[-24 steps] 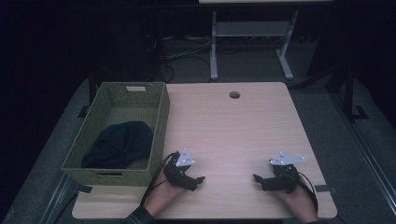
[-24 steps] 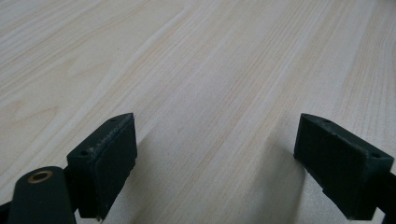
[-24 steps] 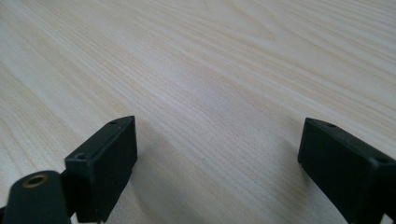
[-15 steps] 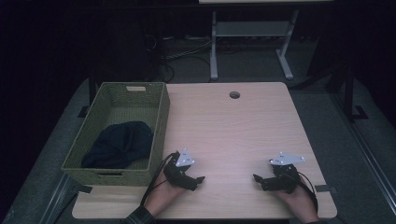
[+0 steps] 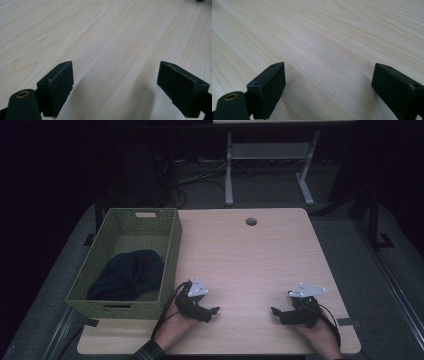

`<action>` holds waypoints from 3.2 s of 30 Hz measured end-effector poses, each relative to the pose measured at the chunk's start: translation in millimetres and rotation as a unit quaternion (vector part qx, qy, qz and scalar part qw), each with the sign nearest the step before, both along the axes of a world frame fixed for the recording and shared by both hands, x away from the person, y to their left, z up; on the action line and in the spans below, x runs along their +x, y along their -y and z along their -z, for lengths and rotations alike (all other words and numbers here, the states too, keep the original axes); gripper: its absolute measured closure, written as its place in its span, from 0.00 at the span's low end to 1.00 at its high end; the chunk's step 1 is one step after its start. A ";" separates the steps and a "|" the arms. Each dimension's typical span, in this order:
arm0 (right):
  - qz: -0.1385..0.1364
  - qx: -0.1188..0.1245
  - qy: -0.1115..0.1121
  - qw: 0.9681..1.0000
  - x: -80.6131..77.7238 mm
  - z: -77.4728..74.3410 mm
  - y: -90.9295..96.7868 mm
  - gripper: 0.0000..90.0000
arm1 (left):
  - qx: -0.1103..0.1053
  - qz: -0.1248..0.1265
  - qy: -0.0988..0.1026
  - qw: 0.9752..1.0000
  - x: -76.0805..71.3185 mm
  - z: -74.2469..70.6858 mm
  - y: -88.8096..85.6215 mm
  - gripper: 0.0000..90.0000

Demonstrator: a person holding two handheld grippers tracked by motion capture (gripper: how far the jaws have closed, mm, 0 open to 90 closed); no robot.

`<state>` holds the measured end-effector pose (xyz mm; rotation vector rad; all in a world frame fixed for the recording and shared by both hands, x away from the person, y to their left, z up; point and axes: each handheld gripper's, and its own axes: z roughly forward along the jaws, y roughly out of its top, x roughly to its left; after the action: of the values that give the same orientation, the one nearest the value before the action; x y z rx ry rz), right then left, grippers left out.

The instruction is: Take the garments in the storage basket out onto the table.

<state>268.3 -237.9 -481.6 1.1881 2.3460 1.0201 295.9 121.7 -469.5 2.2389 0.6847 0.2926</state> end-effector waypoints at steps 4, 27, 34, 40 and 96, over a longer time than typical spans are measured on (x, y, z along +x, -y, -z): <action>-0.001 0.000 0.000 1.000 -0.1 -0.1 0.1 0.13 | -0.007 -0.001 0.000 1.000 0.6 -3.3 -0.3 0.15; -0.003 0.000 0.001 1.000 -0.8 0.0 0.1 0.13 | -0.042 0.002 0.009 0.999 2.7 -23.9 0.2 0.15; -0.005 -0.002 0.002 1.000 -1.2 0.0 0.3 0.13 | -0.050 0.002 0.010 0.999 6.5 -32.0 1.8 0.15; -0.005 -0.001 0.002 1.000 -1.3 0.0 0.3 0.13 | -0.057 0.003 0.008 0.998 9.4 -39.2 1.2 0.15; -0.001 0.000 -0.003 1.000 -0.3 0.1 -0.4 0.10 | -0.058 0.041 0.005 0.997 29.6 -95.5 4.2 0.15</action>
<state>268.0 -237.5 -481.7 1.1901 2.3533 1.0187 325.5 117.5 -374.0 2.1466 0.5880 0.2182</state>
